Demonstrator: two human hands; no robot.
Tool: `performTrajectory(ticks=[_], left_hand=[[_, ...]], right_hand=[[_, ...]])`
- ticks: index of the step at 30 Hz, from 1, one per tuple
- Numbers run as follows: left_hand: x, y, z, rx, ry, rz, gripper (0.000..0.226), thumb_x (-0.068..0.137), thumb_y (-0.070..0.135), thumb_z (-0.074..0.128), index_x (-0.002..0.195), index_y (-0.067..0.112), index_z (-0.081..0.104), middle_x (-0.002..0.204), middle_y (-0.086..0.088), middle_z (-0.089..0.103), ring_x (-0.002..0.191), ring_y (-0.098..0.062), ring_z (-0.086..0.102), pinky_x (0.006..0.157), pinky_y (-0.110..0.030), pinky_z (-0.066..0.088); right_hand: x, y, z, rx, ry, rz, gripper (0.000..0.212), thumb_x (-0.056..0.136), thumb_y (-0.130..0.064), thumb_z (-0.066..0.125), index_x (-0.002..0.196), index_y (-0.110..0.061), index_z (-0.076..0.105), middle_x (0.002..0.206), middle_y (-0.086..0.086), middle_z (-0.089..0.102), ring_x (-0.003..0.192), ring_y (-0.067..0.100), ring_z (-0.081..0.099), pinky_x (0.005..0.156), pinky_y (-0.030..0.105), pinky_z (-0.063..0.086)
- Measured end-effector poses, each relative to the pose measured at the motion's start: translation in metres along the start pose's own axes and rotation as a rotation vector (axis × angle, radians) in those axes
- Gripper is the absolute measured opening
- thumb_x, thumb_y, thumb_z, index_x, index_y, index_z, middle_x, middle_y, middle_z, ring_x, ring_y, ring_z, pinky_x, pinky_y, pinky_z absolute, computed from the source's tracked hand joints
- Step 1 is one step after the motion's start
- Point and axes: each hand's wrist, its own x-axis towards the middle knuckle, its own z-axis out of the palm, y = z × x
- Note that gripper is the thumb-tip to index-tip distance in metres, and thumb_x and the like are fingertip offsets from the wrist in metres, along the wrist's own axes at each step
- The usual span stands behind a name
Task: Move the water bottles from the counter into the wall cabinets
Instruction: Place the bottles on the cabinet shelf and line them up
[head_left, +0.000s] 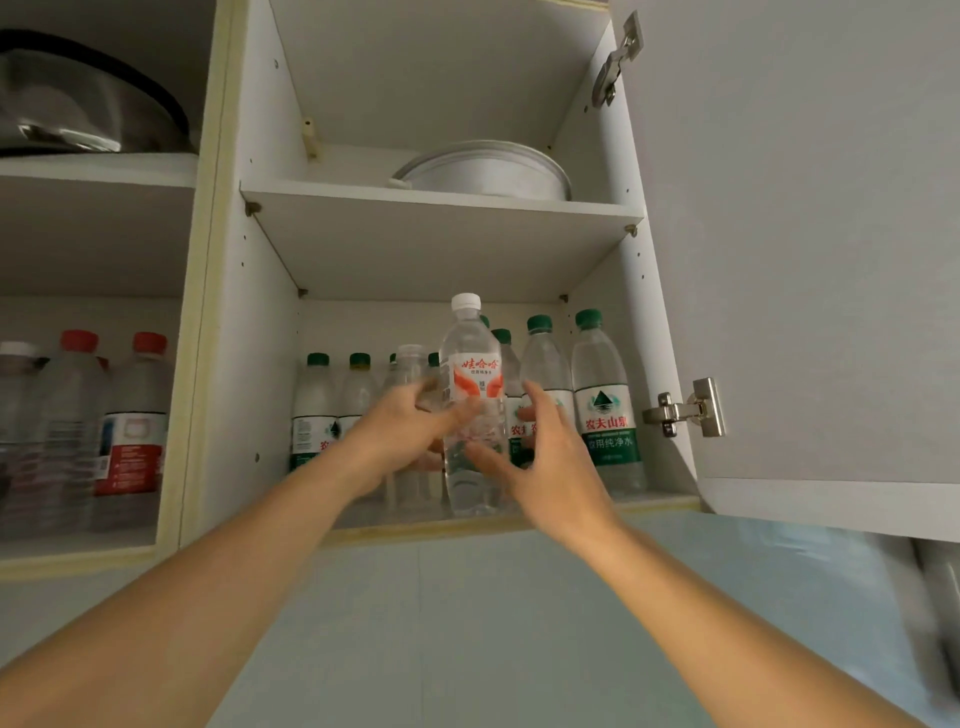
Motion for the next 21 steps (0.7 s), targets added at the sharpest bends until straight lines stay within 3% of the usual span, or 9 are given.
performTrajectory(ticks=[2,5,7,9,13,15,18,19,21], left_hand=[[0.002,-0.006,-0.018,0.007,0.131,-0.022,0.084,0.079,0.06,0.07,0.148,0.021,0.042,0.115,0.001,0.064,0.094,-0.018,0.07,0.074,-0.036,0.063],[0.011,-0.025,-0.042,0.118,0.257,-0.042,0.079,0.082,0.06,0.068,0.145,0.018,0.045,0.122,-0.001,0.061,0.103,-0.021,0.065,0.088,-0.044,0.059],[0.017,-0.037,-0.051,0.132,0.245,-0.067,0.08,0.078,0.059,0.07,0.143,0.019,0.045,0.121,-0.001,0.059,0.101,-0.018,0.062,0.077,-0.035,0.059],[0.025,-0.042,-0.055,0.141,0.216,-0.082,0.088,0.07,0.059,0.074,0.144,0.021,0.044,0.112,0.004,0.057,0.096,-0.014,0.06,0.069,-0.029,0.056],[0.046,-0.049,-0.049,0.196,0.178,-0.087,0.102,0.073,0.048,0.084,0.155,0.025,0.027,0.136,-0.008,0.055,0.106,-0.02,0.059,0.088,-0.045,0.057],[0.054,-0.049,-0.043,0.173,0.125,-0.067,0.109,0.072,0.043,0.087,0.157,0.03,0.021,0.141,-0.005,0.053,0.114,-0.022,0.058,0.094,-0.045,0.054],[0.061,-0.053,-0.032,0.178,0.037,0.019,0.087,0.074,0.035,0.089,0.146,0.036,0.04,0.129,0.016,0.06,0.118,-0.009,0.061,0.099,-0.041,0.052],[0.063,-0.054,-0.03,0.18,0.028,0.044,0.081,0.074,0.03,0.089,0.142,0.038,0.045,0.127,0.017,0.061,0.116,-0.006,0.062,0.101,-0.04,0.052],[0.066,-0.056,-0.027,0.146,0.032,0.033,0.091,0.075,0.023,0.089,0.15,0.034,0.037,0.135,0.01,0.059,0.121,-0.01,0.058,0.104,-0.042,0.049]], right_hand=[[0.001,-0.005,0.006,0.05,-0.037,0.036,0.096,0.08,-0.058,0.075,0.155,-0.029,0.023,0.142,-0.001,0.053,0.126,0.016,0.054,0.104,0.039,0.049],[-0.002,0.0,0.016,0.172,-0.05,0.067,0.076,0.082,-0.046,0.078,0.145,-0.032,0.037,0.116,-0.007,0.068,0.1,0.011,0.068,0.088,0.042,0.058],[-0.003,0.003,0.021,0.218,-0.054,0.074,0.071,0.08,-0.05,0.074,0.141,-0.035,0.042,0.121,-0.007,0.066,0.106,0.015,0.067,0.09,0.048,0.056],[-0.001,0.006,0.025,0.198,-0.056,0.084,0.078,0.074,-0.06,0.066,0.143,-0.036,0.039,0.129,-0.008,0.061,0.111,0.018,0.064,0.092,0.052,0.054],[-0.003,0.004,0.032,0.031,0.012,0.071,0.081,0.072,-0.07,0.05,0.145,-0.04,0.033,0.132,-0.017,0.055,0.111,0.012,0.06,0.089,0.05,0.053],[-0.005,0.003,0.034,-0.014,0.046,0.074,0.08,0.071,-0.071,0.046,0.144,-0.043,0.031,0.133,-0.02,0.052,0.113,0.011,0.058,0.09,0.049,0.052],[-0.007,0.003,0.035,-0.028,0.054,0.077,0.073,0.074,-0.068,0.049,0.142,-0.046,0.031,0.131,-0.021,0.052,0.11,0.011,0.058,0.089,0.048,0.051],[-0.006,0.003,0.034,-0.026,0.05,0.076,0.072,0.076,-0.067,0.051,0.142,-0.046,0.031,0.132,-0.021,0.052,0.11,0.011,0.058,0.089,0.048,0.051],[-0.006,0.002,0.033,-0.02,0.036,0.071,0.071,0.079,-0.065,0.054,0.143,-0.046,0.03,0.132,-0.021,0.052,0.11,0.01,0.057,0.089,0.048,0.052]])
